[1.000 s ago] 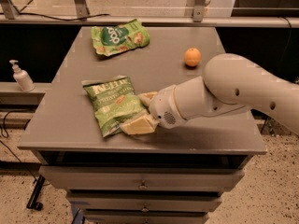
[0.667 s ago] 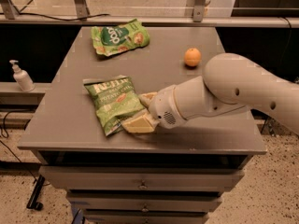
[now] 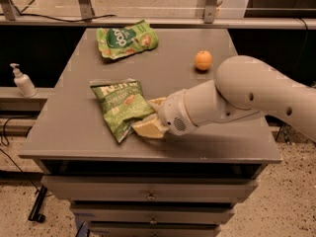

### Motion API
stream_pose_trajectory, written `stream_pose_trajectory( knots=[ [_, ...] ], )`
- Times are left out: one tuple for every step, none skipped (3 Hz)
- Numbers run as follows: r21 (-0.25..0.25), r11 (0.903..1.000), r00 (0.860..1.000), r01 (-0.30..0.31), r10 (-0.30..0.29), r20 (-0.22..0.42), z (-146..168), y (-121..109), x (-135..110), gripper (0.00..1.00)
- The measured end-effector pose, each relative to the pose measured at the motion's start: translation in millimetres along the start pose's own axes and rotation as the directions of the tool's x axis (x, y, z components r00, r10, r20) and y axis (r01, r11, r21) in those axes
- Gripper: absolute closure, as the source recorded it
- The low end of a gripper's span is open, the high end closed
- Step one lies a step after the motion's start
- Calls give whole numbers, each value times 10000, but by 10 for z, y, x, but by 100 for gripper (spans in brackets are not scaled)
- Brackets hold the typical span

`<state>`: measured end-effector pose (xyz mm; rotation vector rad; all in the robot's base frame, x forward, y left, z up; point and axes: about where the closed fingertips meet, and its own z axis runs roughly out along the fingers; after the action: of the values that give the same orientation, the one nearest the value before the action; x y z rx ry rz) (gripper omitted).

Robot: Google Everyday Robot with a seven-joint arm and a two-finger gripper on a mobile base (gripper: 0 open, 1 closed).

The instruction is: Pick green jalapeno chip bag

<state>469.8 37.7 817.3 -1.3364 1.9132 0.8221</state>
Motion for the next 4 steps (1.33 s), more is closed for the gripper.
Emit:
stream_pose_trajectory(
  knots=[
    [1, 10000, 10000, 1, -1, 1, -1, 0, -1, 100],
    [2, 10000, 10000, 3, -3, 1, -2, 0, -2, 100],
    [1, 10000, 10000, 4, -4, 0, -7, 2, -9, 83],
    [1, 10000, 10000, 6, -6, 0, -11, 3, -16, 60]
  ],
)
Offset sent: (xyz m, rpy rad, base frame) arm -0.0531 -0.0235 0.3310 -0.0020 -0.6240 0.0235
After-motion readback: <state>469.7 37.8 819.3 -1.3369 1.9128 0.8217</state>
